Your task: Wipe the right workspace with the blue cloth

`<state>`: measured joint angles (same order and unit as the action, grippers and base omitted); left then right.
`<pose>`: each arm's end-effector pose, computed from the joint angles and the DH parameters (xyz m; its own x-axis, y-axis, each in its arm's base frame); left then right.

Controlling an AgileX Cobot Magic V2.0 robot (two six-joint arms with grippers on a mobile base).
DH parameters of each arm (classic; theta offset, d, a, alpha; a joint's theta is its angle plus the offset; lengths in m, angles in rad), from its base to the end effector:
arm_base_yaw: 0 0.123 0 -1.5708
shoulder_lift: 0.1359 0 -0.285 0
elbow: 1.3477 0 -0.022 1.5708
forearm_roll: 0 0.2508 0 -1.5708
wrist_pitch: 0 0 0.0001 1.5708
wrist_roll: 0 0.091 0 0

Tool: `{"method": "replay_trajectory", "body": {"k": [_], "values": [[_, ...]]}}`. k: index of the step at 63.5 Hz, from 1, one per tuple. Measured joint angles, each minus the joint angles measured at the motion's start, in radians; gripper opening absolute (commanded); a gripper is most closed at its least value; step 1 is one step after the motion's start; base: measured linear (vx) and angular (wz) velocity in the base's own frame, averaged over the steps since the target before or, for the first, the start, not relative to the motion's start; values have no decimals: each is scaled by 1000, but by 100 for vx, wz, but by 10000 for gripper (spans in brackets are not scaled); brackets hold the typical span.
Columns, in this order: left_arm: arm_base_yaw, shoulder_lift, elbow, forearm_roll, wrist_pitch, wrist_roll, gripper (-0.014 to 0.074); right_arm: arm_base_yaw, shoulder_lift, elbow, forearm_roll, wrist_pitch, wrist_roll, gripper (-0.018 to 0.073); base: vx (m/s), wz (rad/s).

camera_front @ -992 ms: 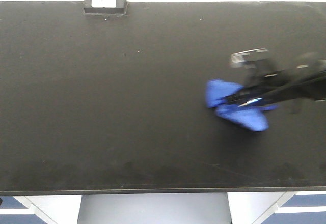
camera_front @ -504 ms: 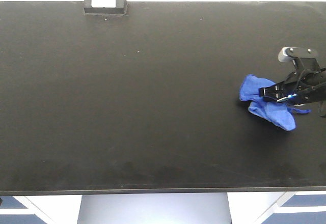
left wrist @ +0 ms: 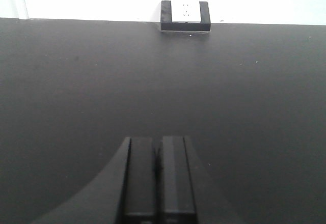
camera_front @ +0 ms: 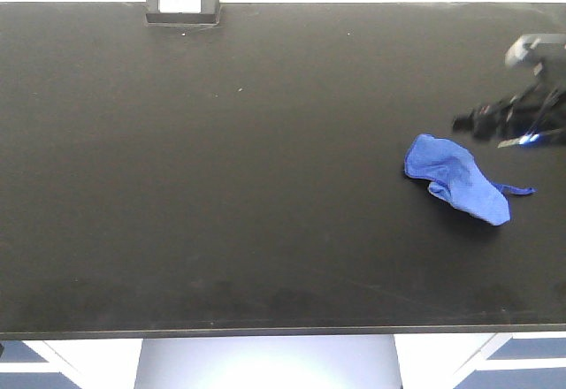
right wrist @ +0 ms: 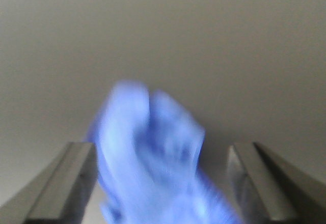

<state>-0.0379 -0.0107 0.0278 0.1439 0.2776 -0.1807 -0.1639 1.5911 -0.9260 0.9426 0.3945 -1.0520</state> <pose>0.0550 0.0015 0.1795 -0.2030 -0.0345 -0.9786 -0.0092 0.9994 -0.0334 0.3258 -0.0251 0.2228 -0.7040 -0.0255 -0.7097 -0.1602 0.9793 0.1237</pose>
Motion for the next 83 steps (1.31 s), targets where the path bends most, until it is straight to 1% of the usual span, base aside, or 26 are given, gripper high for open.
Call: {"method": "replay_trajectory", "body": {"k": [14,21,24,31,36,40,41,48,55,67,83], "values": [[0,0,0,0,0,0,-6,0,-286,0,3,12,13,521,0,0],[0,0,0,0,0,0,-6,0,-459,0,3,28,51,463,0,0],[0,0,0,0,0,0,-6,0,-523,0,3,37,75,426,0,0],[0,0,0,0,0,0,-6,0,-673,0,-5,75,142,295,0,0],[0,0,0,0,0,0,-6,0,-745,0,-28,112,186,144,0,0],[0,0,0,0,0,0,-6,0,-803,0,-64,144,224,32,0,0],[0,0,0,0,0,0,-6,0,-813,0,-74,151,232,-9,0,0],[0,0,0,0,0,0,-6,0,-864,1,-146,199,299,-11,0,0],[0,0,0,0,0,0,-6,0,-887,1,-182,230,342,-8,0,0],[0,0,0,0,0,0,-6,0,-898,1,-192,295,358,-8,0,0],[0,0,0,0,0,0,-6,0,-898,1,-194,308,362,-8,0,0]]}}
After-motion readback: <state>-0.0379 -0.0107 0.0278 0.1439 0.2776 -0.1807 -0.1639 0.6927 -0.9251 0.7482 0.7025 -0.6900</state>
